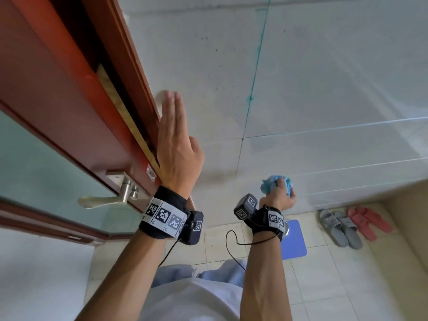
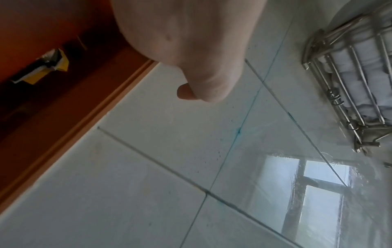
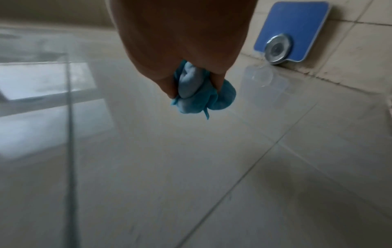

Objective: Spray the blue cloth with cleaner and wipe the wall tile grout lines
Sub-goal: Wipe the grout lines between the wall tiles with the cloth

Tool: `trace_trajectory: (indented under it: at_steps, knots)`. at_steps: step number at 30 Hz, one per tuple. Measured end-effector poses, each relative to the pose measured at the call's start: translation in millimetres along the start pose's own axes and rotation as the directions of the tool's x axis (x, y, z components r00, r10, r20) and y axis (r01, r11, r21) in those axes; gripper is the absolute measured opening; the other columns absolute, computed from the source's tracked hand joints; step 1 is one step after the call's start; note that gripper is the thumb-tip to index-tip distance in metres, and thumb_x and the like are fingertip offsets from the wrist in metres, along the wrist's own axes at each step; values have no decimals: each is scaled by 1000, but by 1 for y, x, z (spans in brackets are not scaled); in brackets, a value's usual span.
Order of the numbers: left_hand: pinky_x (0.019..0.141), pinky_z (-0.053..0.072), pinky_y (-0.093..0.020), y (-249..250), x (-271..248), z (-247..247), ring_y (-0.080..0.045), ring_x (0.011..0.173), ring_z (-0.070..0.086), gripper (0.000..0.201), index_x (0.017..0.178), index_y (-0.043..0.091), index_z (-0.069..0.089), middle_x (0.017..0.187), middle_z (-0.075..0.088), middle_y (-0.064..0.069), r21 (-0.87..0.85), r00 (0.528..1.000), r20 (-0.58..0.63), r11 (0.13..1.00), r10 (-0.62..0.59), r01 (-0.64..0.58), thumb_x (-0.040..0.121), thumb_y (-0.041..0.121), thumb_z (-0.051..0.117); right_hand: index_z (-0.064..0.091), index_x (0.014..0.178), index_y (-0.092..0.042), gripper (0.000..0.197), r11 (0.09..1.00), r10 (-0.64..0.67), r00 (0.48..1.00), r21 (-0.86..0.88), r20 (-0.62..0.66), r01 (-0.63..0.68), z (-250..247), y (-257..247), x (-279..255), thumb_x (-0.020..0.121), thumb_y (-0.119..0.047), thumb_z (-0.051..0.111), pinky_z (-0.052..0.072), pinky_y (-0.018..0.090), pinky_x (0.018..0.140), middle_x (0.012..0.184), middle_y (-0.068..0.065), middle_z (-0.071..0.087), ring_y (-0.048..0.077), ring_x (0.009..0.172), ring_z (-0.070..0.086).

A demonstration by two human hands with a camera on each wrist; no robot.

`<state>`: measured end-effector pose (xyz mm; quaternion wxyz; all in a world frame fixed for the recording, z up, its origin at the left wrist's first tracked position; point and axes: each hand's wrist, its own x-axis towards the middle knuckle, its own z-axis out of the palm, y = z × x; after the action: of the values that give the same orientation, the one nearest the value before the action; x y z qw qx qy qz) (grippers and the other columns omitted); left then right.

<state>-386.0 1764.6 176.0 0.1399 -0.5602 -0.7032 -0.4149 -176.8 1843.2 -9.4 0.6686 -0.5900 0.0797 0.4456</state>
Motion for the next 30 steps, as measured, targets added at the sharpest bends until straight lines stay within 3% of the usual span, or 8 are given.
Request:
trace_trajectory:
  at_steps: [3, 6, 9, 13, 16, 22, 27, 30]
  knots:
    - [127, 26, -45, 7, -19, 27, -27, 161, 11, 85, 163, -2, 15, 172, 11, -19, -54, 998, -44, 997, -52, 50, 85, -10, 49, 60, 127, -12, 45, 995, 78, 997, -55, -30, -79, -20, 16, 33, 86, -2, 77, 62, 47, 92, 119, 8, 67, 25, 102, 71]
    - [131, 11, -33, 7, -47, 68, -32, 161, 6, 86, 160, -10, 8, 170, 4, -27, -98, 984, -49, 981, -171, 165, 88, -3, 54, 60, 126, -11, 44, 994, 84, 996, -69, 11, -83, -32, 26, 68, 86, 0, 74, 63, 48, 90, 119, 9, 67, 27, 105, 71]
    - [126, -3, -19, 1, -82, 113, -38, 160, 0, 91, 158, -14, 1, 168, -4, -33, -141, 939, 35, 928, -342, 344, 93, 11, 59, 59, 125, -12, 41, 999, -13, 996, -43, 87, 16, -34, 28, 105, 89, 1, 72, 62, 29, 67, 122, 11, 65, 27, 105, 70]
    - [118, -8, -7, -10, -118, 158, -38, 159, -5, 94, 157, -15, -6, 167, -11, -34, -181, 898, 129, 880, -421, 439, 94, 13, 58, 62, 133, -4, 42, 973, -199, 965, -80, 169, 215, -28, 28, 147, 93, -5, 74, 58, 16, 67, 123, 12, 67, 21, 101, 69]
    - [122, -3, -11, -10, -129, 174, -35, 160, -5, 92, 159, -11, -7, 168, -13, -31, -188, 897, 125, 878, -424, 441, 95, 10, 56, 67, 126, -3, 37, 933, -292, 933, -151, 211, 326, -23, 30, 176, 90, -6, 75, 62, 23, 77, 121, 15, 70, 22, 100, 70]
    - [130, 15, -32, -3, -138, 192, -34, 160, -3, 93, 160, -8, -7, 168, -16, -28, -168, 904, 133, 890, -406, 424, 96, 11, 57, 68, 122, 1, 31, 888, -324, 893, -226, 312, 401, -12, 41, 221, 92, -2, 73, 55, 12, 71, 115, 16, 69, 15, 91, 67]
    - [128, 23, -40, 0, -139, 198, -37, 160, 0, 94, 160, -10, -4, 167, -13, -32, -128, 901, 118, 894, -417, 430, 93, 13, 59, 72, 116, -4, 24, 856, -357, 883, -271, 305, 440, -4, 56, 232, 92, -5, 70, 62, 31, 86, 111, 13, 72, 16, 91, 69]
    - [127, 25, -43, 3, -138, 202, -39, 159, -1, 96, 159, -11, -4, 166, -13, -34, -112, 895, 115, 890, -430, 442, 92, 16, 60, 72, 115, -2, 23, 822, -402, 871, -307, 282, 479, 2, 66, 221, 93, -4, 68, 59, 29, 90, 109, 11, 72, 21, 96, 70]
